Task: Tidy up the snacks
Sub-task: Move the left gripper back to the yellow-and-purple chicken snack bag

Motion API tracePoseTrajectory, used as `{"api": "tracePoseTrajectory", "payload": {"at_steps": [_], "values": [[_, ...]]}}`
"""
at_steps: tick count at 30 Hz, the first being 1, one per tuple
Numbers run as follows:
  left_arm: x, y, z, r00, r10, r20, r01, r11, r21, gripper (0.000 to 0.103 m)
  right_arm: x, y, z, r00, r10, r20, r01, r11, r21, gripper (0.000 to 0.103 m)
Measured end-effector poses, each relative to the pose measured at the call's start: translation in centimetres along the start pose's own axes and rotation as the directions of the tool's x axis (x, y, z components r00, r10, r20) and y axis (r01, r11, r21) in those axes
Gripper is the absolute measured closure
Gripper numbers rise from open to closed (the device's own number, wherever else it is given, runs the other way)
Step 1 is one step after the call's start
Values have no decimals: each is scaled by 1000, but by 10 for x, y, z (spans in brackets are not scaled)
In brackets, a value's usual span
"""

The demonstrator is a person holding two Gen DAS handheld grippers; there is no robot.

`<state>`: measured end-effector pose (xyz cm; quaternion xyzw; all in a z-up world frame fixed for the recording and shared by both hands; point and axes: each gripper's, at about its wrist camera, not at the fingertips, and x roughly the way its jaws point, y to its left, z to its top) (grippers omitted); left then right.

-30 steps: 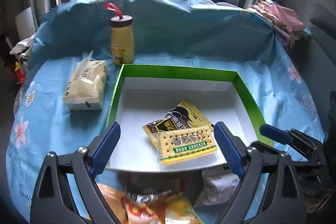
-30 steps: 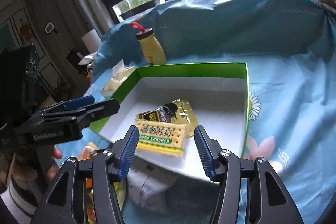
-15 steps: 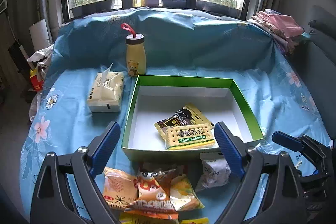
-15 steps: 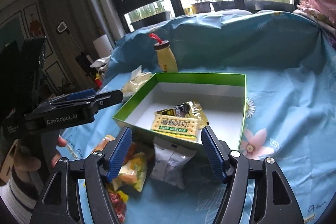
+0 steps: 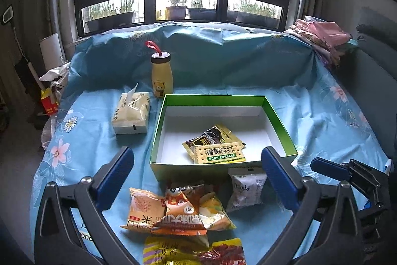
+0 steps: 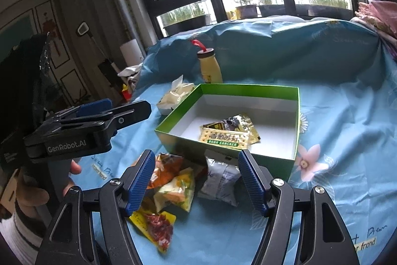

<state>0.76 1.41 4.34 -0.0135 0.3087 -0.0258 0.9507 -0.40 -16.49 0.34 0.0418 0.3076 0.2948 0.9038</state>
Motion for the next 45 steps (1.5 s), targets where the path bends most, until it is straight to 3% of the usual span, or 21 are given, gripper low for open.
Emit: {"api": "tracePoseTrajectory", "payload": {"at_steps": [9,14,21,29,34,45], "values": [[-12,1,-6,1000,-7,0,7,1000,-8,0,-8,11,-3,1000,7,2,-7,1000,-14,33],[-5,18,-22,993,-92,-76,83,991,-107,0,-3,12,-13,999,17,-41,-17,1000,-2,33],[1,51,-55,982,-117,-150,85,975,-204,0,10,10,-36,992,28,-120,-26,1000,17,33],[7,77,-101,957,-151,-249,87,965,-248,1,30,10,-62,976,62,-209,-55,998,43,33],[13,84,-127,931,-225,-288,136,944,-299,2,43,14,-81,961,90,-260,-76,995,63,33],[26,90,-150,903,-319,-288,206,909,-361,12,61,19,-104,942,125,-313,-105,991,82,33]]}}
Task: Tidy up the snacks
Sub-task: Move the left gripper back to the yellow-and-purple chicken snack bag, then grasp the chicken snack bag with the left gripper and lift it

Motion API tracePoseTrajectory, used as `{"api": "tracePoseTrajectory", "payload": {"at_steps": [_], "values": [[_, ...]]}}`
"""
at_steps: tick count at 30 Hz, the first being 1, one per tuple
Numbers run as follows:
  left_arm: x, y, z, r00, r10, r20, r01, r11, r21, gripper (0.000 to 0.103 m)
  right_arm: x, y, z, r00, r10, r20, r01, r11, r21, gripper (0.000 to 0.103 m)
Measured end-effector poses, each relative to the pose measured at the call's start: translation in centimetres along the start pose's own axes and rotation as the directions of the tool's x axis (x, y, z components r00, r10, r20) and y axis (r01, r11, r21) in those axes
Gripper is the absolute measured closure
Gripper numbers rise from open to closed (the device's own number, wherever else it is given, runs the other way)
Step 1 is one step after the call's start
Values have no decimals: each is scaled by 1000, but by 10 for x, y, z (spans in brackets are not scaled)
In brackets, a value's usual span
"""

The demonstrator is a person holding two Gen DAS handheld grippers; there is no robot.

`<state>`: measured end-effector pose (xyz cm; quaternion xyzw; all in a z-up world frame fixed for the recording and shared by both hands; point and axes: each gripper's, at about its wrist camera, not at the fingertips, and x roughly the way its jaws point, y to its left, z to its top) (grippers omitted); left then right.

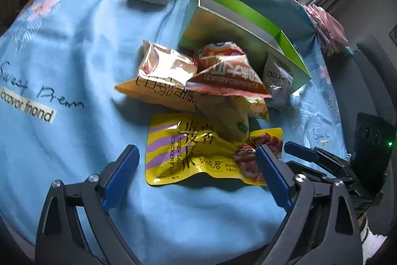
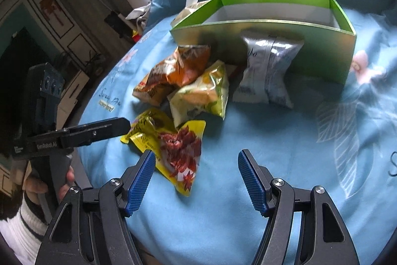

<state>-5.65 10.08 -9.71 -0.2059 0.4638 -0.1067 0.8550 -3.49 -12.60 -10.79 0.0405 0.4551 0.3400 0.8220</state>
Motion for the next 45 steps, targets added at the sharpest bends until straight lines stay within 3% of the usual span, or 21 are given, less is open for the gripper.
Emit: {"api": "tracePoseTrajectory", "payload": {"at_steps": [2,6,8,11,17,20,24,27,29,31,35,37,45], "values": [[3,5,-2,1000,-19,-14,19,1000,-13,21,4,-1,-1,1000,2,-7,-2,1000,4,33],[2,9,-1,999,-39,-10,38,999,-19,25,8,-4,0,1000,17,-11,-17,1000,10,33],[3,11,-1,999,-35,-15,34,999,-24,41,12,-5,1,1000,22,-14,-22,1000,9,33],[4,14,-1,999,-47,-17,46,998,-33,51,16,-7,3,1000,24,-17,-24,1000,13,40],[5,17,-1,999,-43,-29,42,998,-37,55,19,-7,6,999,19,-41,-19,1000,-2,64],[4,19,0,998,-48,-32,46,998,-45,55,18,-9,5,998,7,-58,-7,1000,-9,88],[5,16,2,998,-44,-43,42,998,-38,56,16,-29,5,996,56,-71,-51,997,62,88],[10,7,2,996,-60,-67,59,998,-16,62,16,-26,6,997,39,-72,-36,999,39,88],[12,2,1,998,-30,-61,30,1000,3,62,17,-23,7,997,24,-73,-22,999,24,88],[11,6,1,997,-49,-55,48,999,-27,64,17,-24,7,997,29,-73,-27,999,32,88],[6,3,-1,998,-40,-41,39,999,-22,65,16,-22,5,998,26,-65,-24,999,28,88],[4,-1,-3,999,-22,-30,22,1000,-9,65,13,-20,4,998,28,-57,-27,1000,15,93],[-10,-18,-11,999,-39,-17,39,999,19,66,-9,-15,0,999,43,-28,-43,999,7,96]]}}
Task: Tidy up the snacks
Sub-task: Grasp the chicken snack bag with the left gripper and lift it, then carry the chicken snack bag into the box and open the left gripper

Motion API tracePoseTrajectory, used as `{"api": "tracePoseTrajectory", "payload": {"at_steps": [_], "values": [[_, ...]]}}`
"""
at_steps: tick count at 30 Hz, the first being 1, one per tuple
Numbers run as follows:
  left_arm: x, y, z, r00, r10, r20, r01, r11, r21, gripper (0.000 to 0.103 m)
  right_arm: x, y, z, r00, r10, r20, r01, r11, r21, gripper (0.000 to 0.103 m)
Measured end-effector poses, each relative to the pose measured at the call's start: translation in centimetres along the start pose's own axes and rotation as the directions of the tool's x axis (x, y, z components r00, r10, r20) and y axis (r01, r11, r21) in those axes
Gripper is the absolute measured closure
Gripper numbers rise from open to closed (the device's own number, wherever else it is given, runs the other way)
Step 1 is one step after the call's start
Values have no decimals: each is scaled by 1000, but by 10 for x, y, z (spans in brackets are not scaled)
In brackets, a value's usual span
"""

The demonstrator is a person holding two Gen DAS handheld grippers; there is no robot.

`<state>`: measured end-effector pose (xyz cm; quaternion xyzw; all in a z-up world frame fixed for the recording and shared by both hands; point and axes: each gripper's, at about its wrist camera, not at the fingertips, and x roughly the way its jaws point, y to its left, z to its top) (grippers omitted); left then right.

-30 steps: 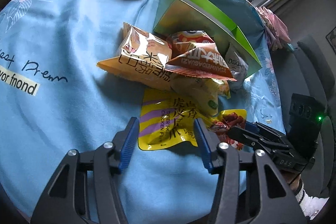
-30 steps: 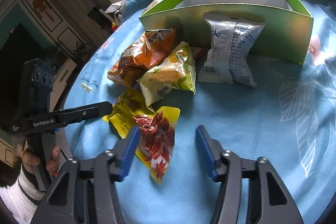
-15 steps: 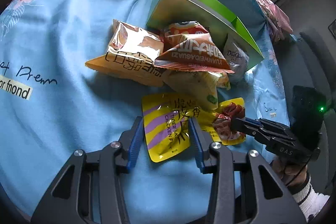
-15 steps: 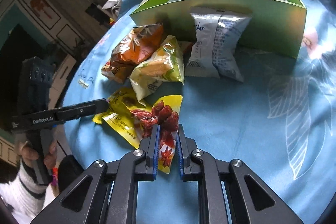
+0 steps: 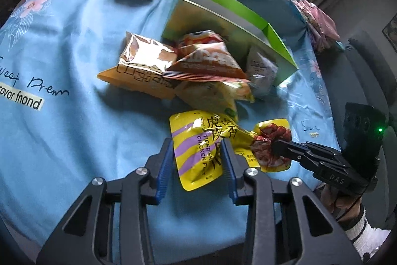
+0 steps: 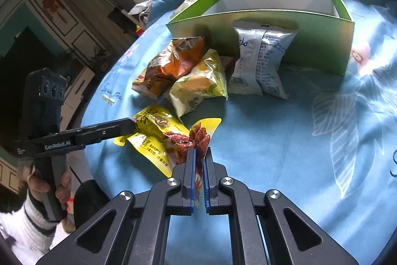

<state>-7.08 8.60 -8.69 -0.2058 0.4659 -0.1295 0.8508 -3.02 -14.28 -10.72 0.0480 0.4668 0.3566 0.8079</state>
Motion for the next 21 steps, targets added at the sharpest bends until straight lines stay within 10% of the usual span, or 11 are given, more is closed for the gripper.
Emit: {"api": "tracePoseTrajectory", "payload": {"at_steps": [21], "values": [[-23,-63,74,991,-10,132,-9,990,140,65,-68,0,50,975,2,224,8,999,-41,96]]}}
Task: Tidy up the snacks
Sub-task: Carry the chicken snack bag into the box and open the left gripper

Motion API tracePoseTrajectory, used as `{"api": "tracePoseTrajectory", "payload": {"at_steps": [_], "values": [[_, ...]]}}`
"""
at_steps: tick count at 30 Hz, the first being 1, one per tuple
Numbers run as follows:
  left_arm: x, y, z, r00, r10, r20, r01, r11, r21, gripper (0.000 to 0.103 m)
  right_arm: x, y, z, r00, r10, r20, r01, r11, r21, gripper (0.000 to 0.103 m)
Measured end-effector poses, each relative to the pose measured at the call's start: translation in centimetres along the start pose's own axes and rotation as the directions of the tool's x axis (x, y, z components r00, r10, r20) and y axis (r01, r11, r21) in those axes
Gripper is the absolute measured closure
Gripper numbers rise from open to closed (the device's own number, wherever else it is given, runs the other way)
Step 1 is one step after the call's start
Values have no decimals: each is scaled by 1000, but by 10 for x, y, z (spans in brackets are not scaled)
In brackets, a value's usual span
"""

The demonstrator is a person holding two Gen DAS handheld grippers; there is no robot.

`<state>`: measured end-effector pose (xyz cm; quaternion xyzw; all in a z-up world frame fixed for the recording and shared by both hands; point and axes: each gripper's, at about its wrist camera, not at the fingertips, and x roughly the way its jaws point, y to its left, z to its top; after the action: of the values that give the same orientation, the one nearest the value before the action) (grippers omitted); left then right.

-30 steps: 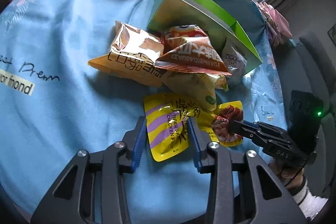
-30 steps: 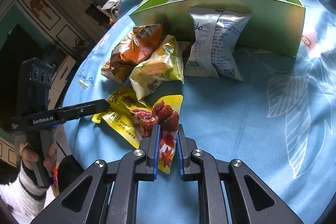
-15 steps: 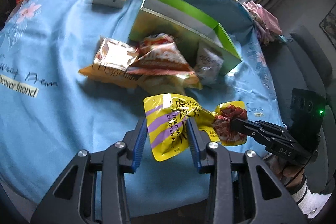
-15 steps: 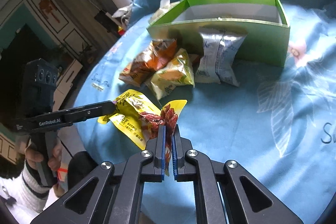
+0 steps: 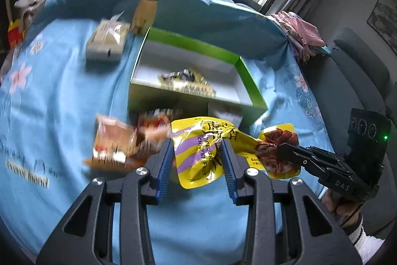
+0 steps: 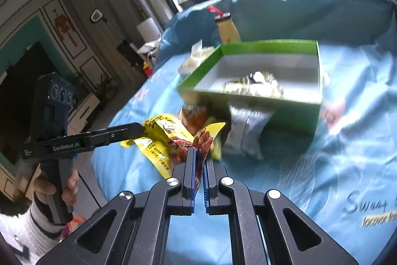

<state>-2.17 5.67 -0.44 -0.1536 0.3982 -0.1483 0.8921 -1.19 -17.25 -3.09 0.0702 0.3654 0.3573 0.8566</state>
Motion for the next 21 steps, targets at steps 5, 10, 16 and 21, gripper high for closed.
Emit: {"api": "tracePoseTrajectory", "payload": {"at_steps": [5,10,16,21], "values": [[7,-9,29,999,15,36,-17,999,40,65,-2,-11,26,999,-10,46,10,1000,-7,96],[17,-11,54,998,23,64,-26,998,48,65,0,-20,47,996,-19,82,20,1000,-9,96],[32,-8,77,997,34,69,-38,998,57,65,9,-29,65,995,-33,91,34,999,-16,96],[46,-3,91,997,36,64,-40,998,54,65,21,-39,77,995,-38,93,39,999,-4,96]]}}
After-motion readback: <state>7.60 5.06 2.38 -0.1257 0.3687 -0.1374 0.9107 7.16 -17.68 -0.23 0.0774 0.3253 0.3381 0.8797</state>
